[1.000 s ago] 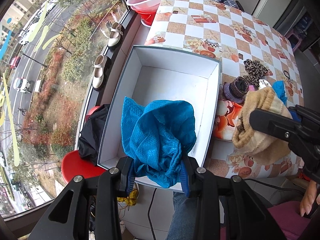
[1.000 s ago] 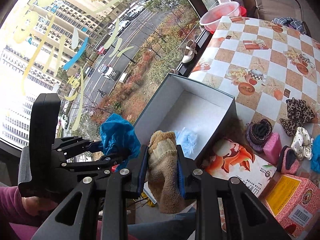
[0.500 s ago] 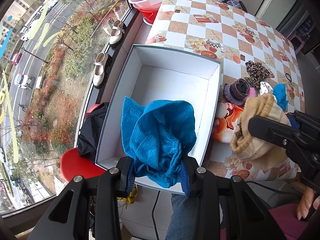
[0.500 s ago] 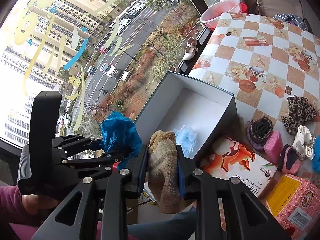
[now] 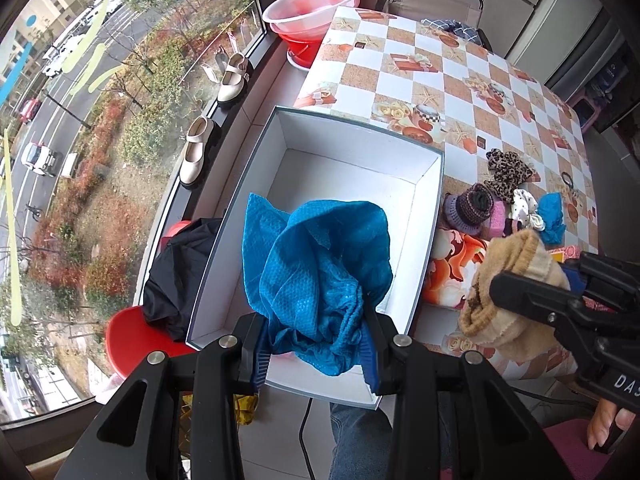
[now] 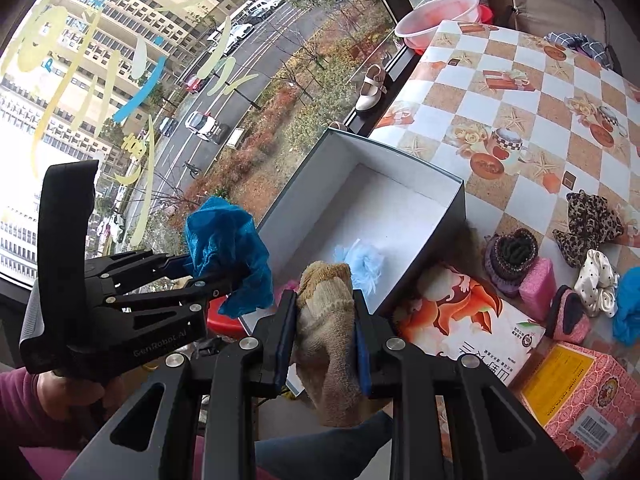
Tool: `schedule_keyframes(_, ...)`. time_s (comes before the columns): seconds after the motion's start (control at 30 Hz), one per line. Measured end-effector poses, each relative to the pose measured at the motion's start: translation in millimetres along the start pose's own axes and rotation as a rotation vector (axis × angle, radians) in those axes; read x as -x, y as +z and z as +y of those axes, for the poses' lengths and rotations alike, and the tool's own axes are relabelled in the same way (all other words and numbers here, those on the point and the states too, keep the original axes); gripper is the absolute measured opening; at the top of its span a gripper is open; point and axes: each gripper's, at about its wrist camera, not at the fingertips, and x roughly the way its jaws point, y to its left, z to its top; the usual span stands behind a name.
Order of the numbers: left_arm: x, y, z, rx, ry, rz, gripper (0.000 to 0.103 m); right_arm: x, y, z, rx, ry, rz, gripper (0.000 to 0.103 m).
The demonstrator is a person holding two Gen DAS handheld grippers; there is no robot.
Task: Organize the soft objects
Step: 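Carry the blue cloth over the white box while the right tool carries the sock there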
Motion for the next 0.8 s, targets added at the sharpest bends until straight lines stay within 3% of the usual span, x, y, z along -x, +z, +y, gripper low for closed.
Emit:
schedule_keyframes(0.17, -6.4, -2.4, 17.4, 0.057, -0.061, -0.027, 0.040, -9.3, -1.8, 8.7, 0.026, -0.046, 0.047, 0.028)
schedule_keyframes(0.4, -21.8, -5.6, 31.5, 0.070, -0.079, -0.061, 0.040, -25.8, 2.7, 19.3, 0.064, -0.108, 0.106, 0.028)
schedule_keyframes(0.8, -58.1, -2.4, 50.2, 0.144, -0.138, -0.041, 0.040, -53.6, 41.3, 35.6, 0.112, -0.204, 0.147, 0.028)
